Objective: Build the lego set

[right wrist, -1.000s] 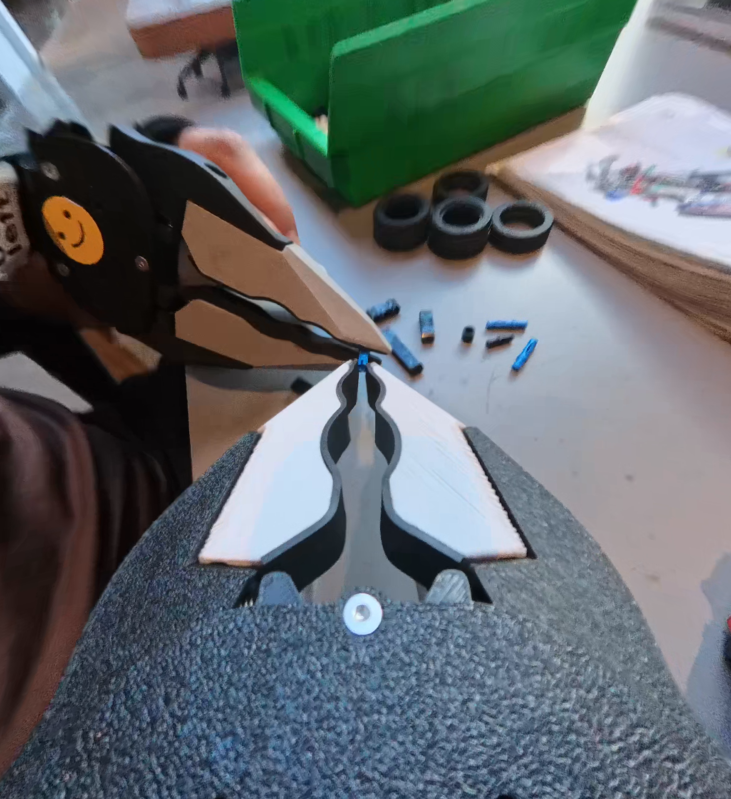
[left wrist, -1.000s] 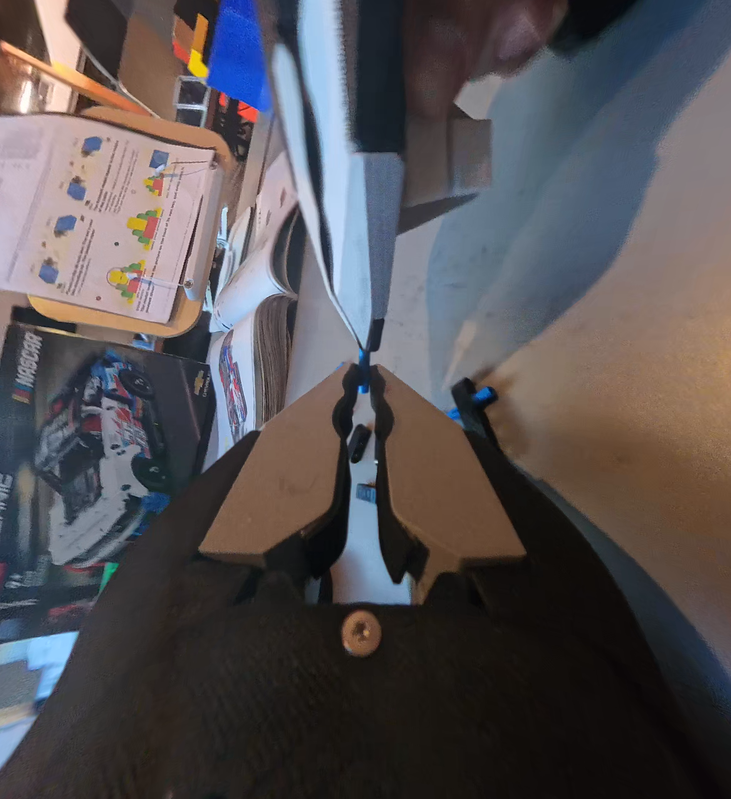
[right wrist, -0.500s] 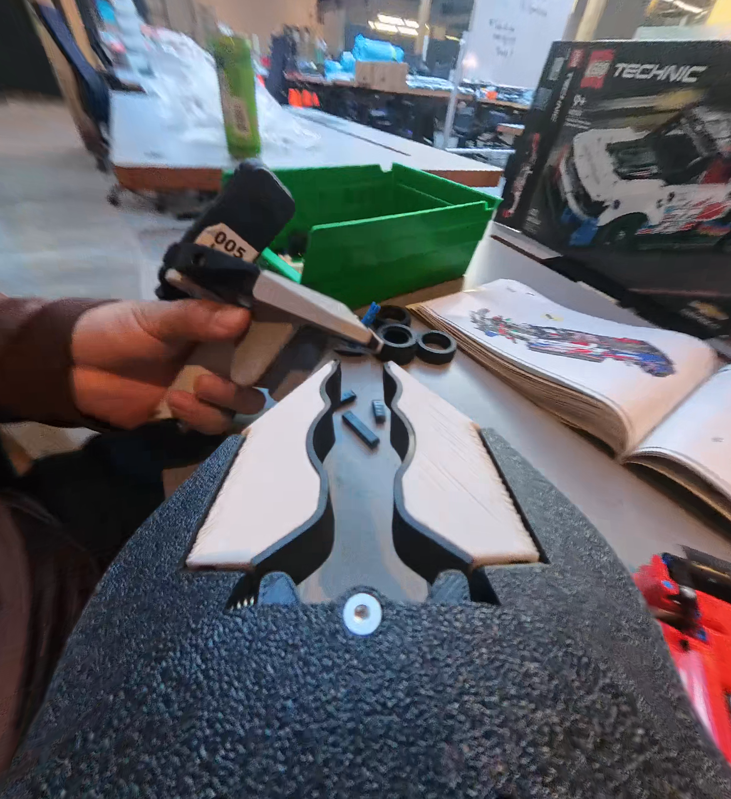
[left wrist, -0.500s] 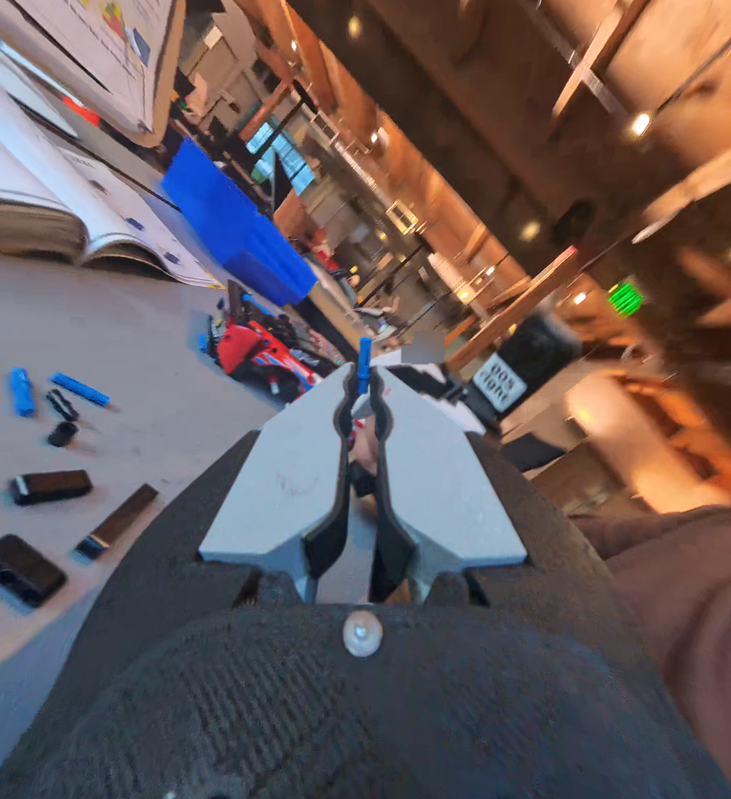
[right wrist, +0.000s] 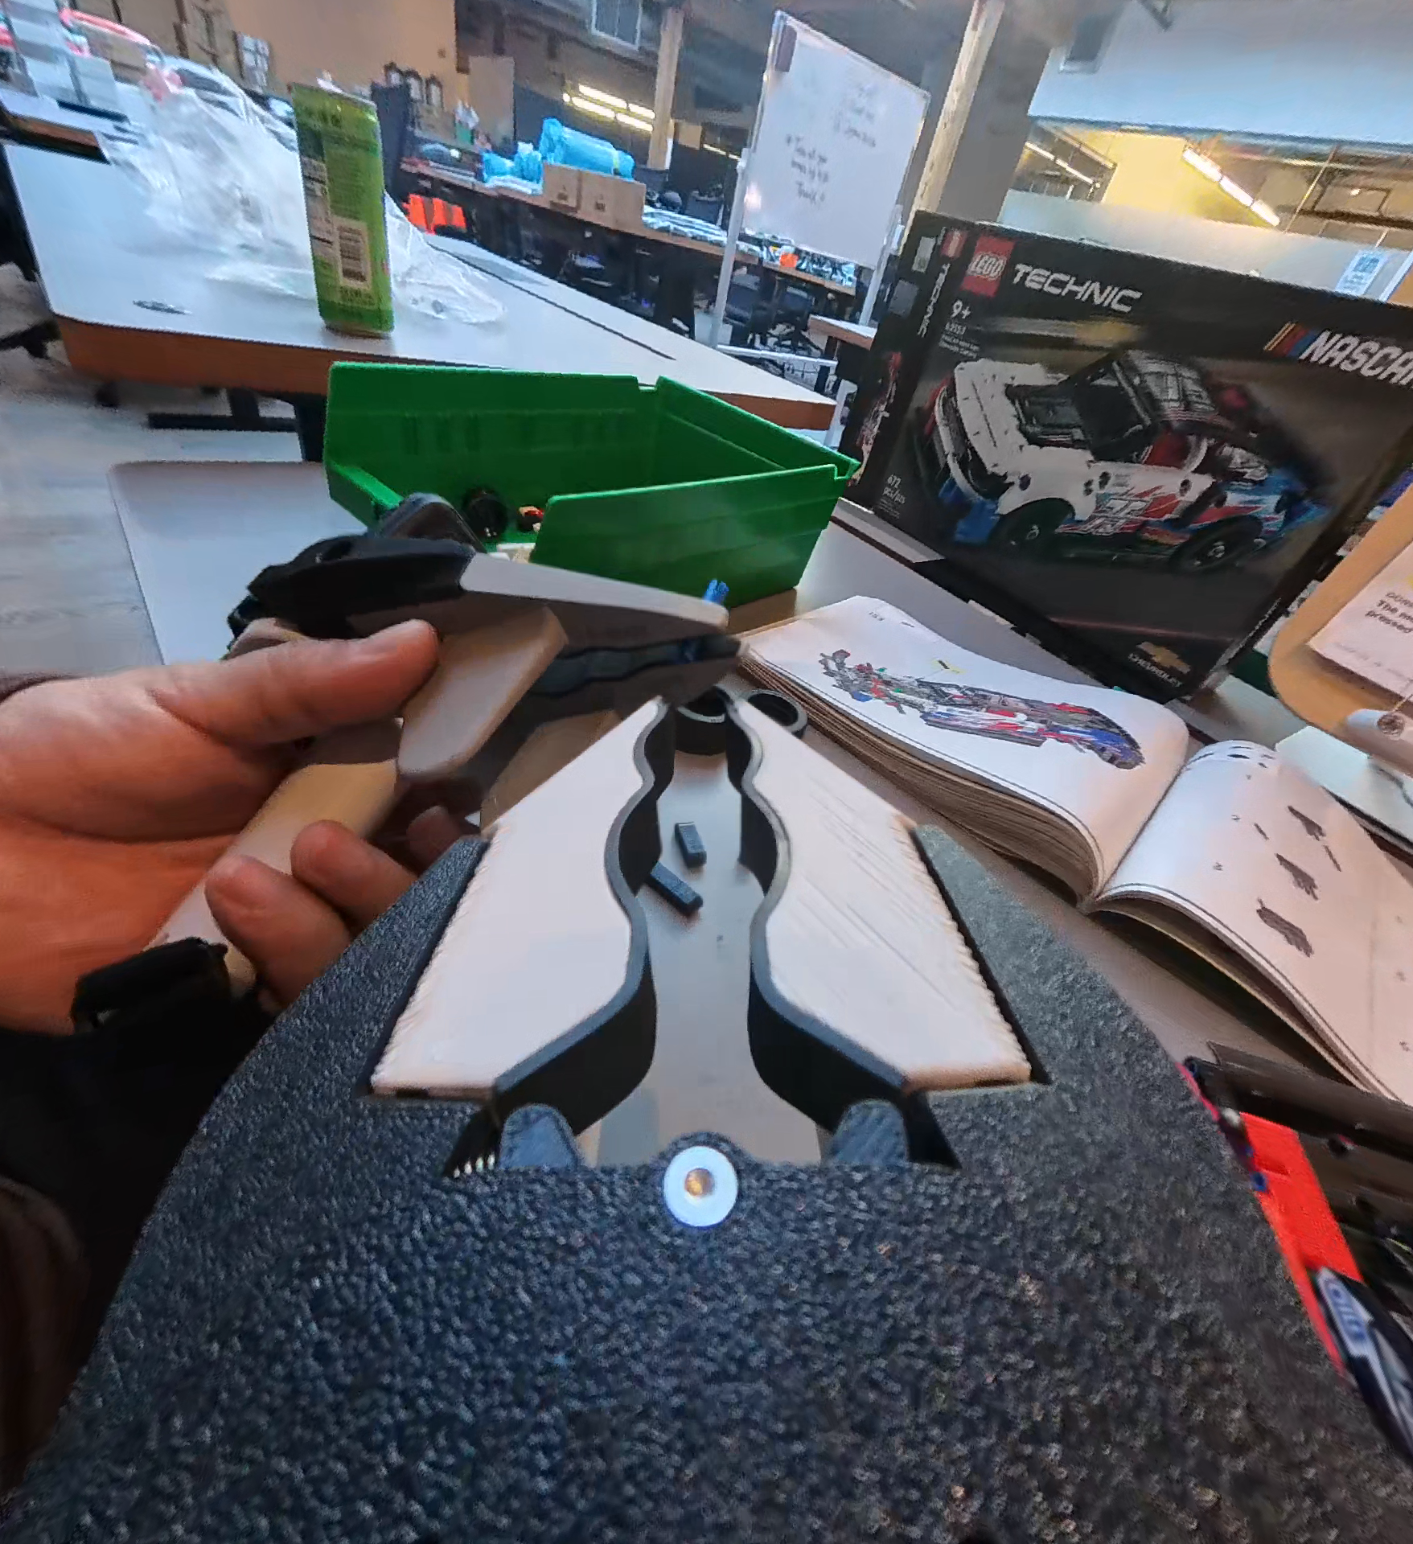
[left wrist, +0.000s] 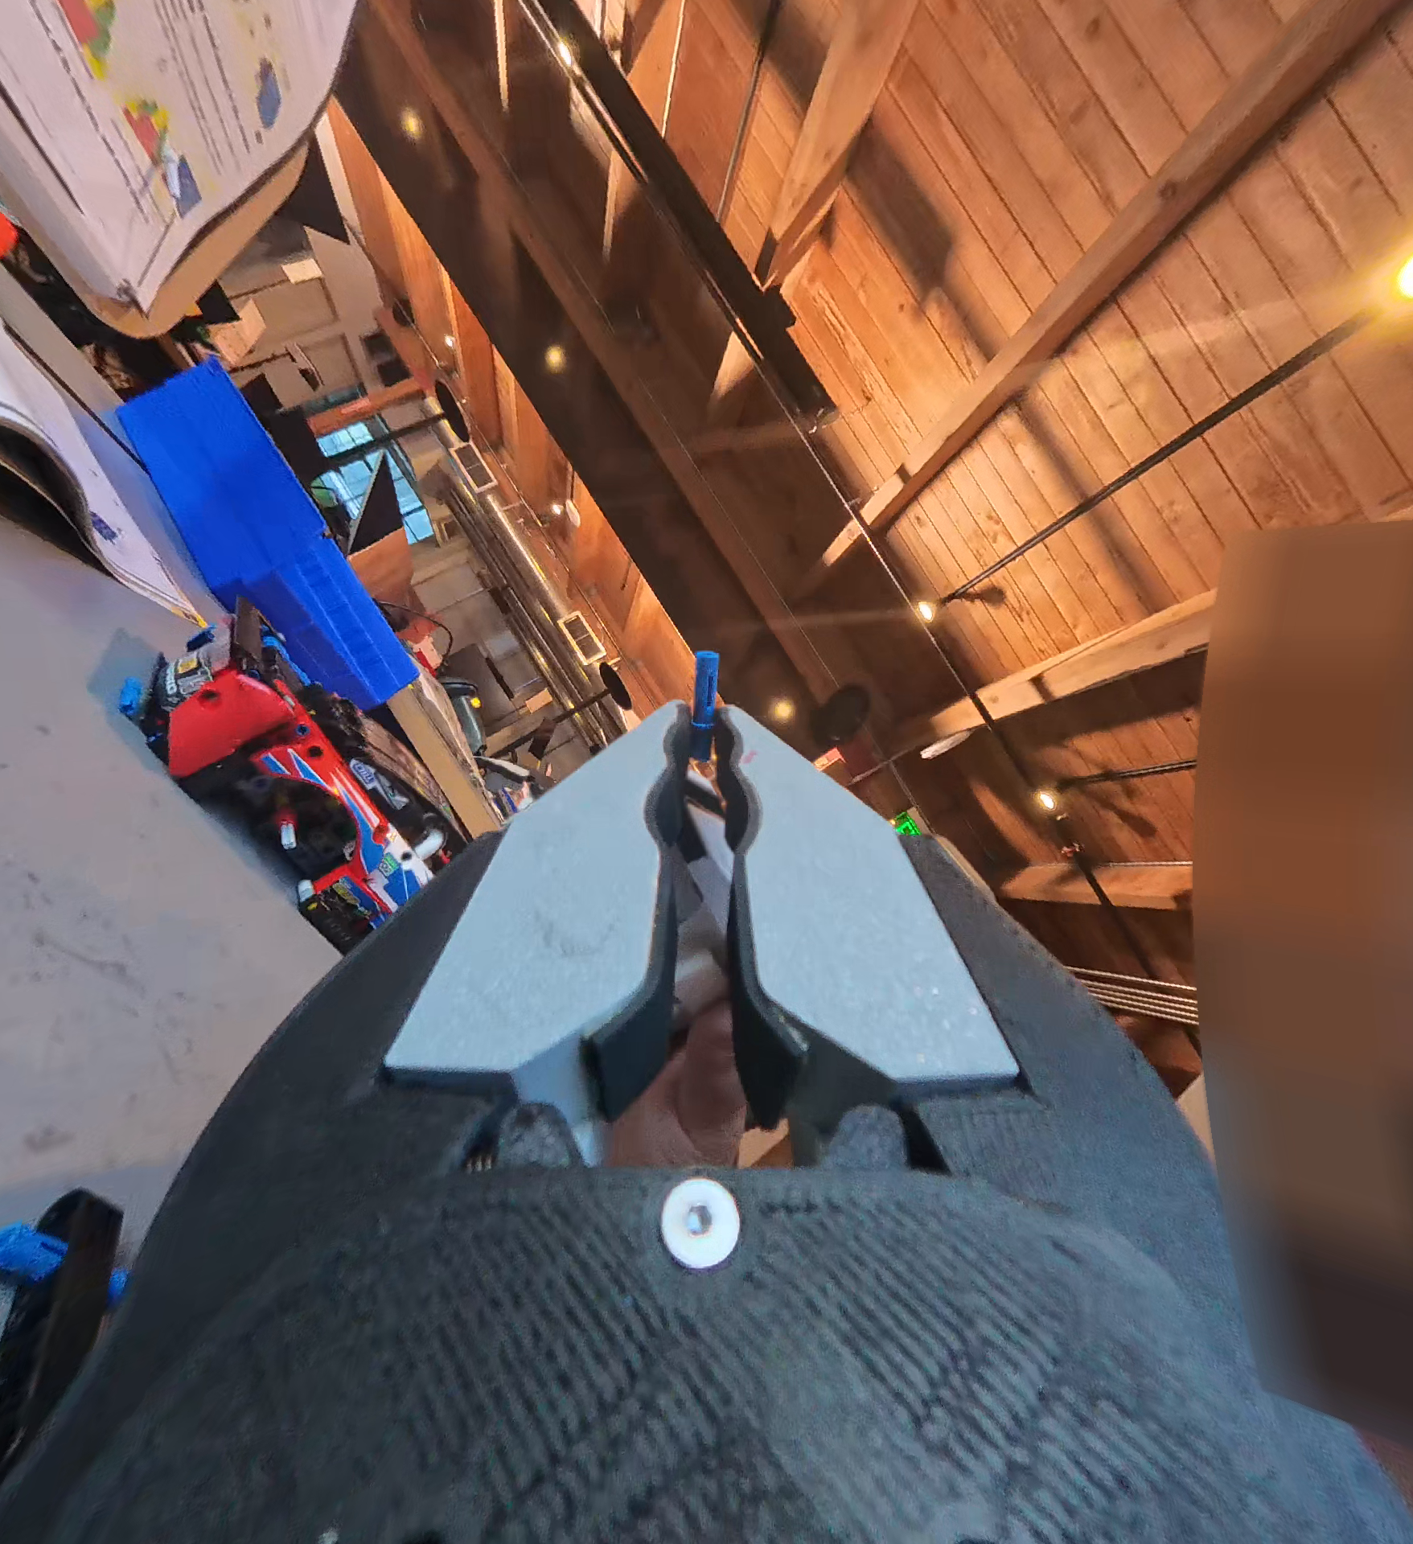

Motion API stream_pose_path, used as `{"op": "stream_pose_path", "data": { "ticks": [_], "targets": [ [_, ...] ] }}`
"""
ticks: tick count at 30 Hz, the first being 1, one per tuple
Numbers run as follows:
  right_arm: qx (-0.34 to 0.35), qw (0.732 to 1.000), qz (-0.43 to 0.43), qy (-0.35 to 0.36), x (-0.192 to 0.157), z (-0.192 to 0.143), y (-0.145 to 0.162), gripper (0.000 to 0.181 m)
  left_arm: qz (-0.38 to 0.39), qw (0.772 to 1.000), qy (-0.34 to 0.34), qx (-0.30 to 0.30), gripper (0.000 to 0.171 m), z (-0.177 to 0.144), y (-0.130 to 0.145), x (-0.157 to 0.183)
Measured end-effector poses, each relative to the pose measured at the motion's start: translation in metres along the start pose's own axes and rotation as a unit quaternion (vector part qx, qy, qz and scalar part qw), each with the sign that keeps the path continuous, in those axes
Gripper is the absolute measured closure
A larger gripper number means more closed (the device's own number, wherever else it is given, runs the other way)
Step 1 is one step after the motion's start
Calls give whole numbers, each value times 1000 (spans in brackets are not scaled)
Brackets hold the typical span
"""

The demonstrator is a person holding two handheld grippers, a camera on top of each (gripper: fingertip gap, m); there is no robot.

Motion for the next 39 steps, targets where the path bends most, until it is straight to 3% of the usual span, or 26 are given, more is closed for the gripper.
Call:
{"op": "stream_pose_path", "data": {
  "ticks": [5, 28, 39],
  "targets": [
    [1, 1000, -6, 14, -3, 2, 1, 169, -25, 1000, 10, 10, 169, 0, 11, -5],
    [6, 1000, 18, 17, -4, 7, 12, 174, -19, 998, -56, 25, 169, -2, 13, -12],
    [-21, 999, -36, 32, -9, 13, 15, 178, -79, 994, -56, 44, 168, -4, 16, -18]
  ]
}}
Point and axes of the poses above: each gripper's, where its closed fingertips meet, z out along the fingers, y out of its underside, x = y × z across the jaws, the point moved 9 cm from there along -z, back along the fingers, and after that the axes turned 14 degrees about -y, right-handed, at the moved point
